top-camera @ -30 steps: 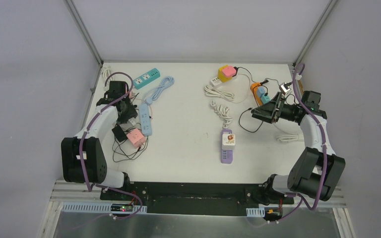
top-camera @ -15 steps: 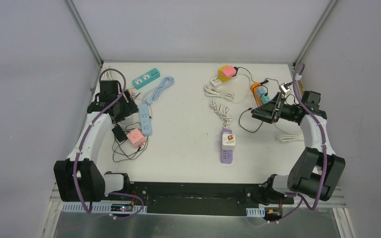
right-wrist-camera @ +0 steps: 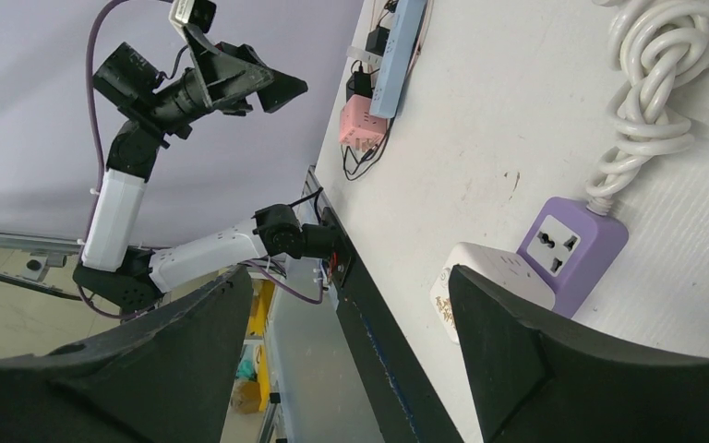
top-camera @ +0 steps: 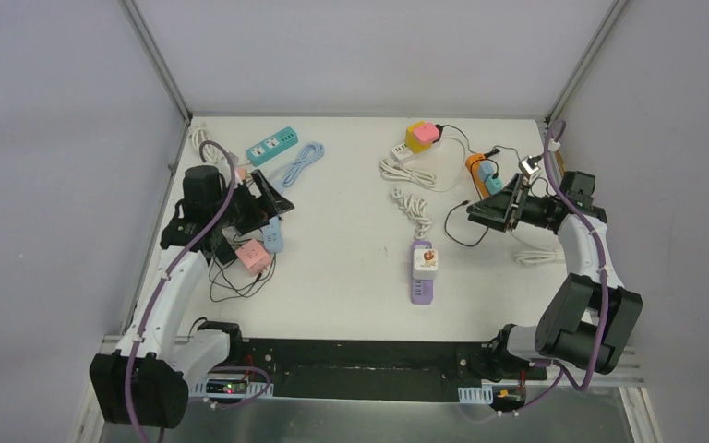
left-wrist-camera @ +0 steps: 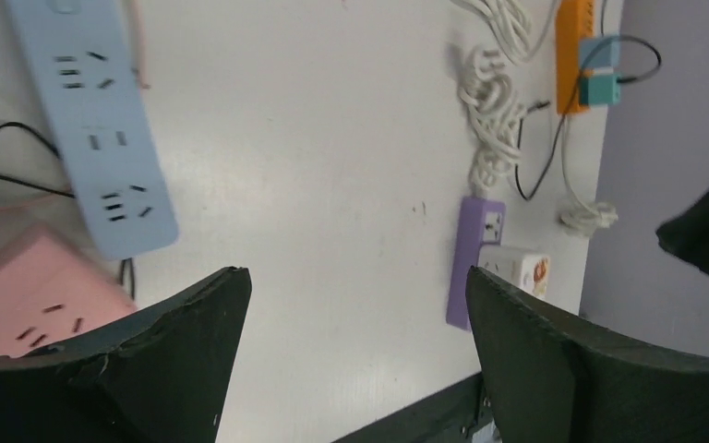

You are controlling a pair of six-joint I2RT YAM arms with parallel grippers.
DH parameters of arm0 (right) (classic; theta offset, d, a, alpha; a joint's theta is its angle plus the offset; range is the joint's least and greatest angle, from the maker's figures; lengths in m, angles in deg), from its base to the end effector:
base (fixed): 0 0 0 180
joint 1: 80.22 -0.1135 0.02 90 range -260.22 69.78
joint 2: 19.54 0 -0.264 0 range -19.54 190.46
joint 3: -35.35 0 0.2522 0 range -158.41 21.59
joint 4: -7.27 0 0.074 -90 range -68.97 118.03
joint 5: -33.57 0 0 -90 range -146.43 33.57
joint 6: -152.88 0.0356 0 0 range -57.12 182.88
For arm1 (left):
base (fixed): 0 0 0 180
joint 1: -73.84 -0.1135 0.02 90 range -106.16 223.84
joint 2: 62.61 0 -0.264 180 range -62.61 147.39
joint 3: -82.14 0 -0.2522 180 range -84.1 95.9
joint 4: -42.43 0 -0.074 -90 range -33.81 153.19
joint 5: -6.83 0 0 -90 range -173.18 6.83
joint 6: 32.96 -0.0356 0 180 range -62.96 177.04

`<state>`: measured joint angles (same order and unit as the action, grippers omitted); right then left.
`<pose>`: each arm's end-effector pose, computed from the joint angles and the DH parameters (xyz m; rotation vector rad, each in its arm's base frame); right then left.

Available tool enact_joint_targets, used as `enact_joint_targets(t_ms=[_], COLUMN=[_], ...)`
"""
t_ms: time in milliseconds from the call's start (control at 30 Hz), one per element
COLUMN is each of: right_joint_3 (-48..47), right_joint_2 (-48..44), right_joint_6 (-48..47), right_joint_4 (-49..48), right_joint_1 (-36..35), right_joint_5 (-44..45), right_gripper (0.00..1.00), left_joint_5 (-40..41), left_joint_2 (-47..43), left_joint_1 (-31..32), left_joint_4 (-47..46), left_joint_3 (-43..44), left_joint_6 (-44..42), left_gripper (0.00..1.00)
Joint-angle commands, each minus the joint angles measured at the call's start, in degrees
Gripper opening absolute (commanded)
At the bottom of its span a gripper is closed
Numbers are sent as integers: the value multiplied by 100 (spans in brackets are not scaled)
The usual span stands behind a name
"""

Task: Pull the plug off the socket
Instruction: Remove the plug from the socket.

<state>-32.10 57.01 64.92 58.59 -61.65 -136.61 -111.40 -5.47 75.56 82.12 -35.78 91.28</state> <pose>0.2455 -0.0455 0.2607 -0.0788 2.0273 1.5747 0.2140 -0.0233 0.2969 -0.3402 2.2070 -0.8872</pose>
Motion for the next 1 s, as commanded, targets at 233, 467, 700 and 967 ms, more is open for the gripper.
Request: enact_joint_targets(t_ms=[233, 467, 700, 967], right_joint_3=[-84, -1444, -2278, -1629], right_joint_2=[-159, 602, 1183, 370], right_joint_6=[-491, -4242, -7465, -6304], right_joint_4=[61, 3537, 5288, 2541], right_joint_1=[25, -304, -1461, -3008], right_joint_5=[10, 879, 1806, 3873], right_gripper=[81, 81, 86, 90], left_joint_5=[322, 388, 500, 622], left_joint_2=[224, 732, 1350, 1811], left_joint_1=[1959, 2390, 2845, 3143], left_joint_4=[-1500, -2206, -3008, -3441], left_joint_3=[-153, -243, -411, -488], left_joint_6=[626, 1057, 1415, 1551], left_gripper=[88, 88, 88, 87])
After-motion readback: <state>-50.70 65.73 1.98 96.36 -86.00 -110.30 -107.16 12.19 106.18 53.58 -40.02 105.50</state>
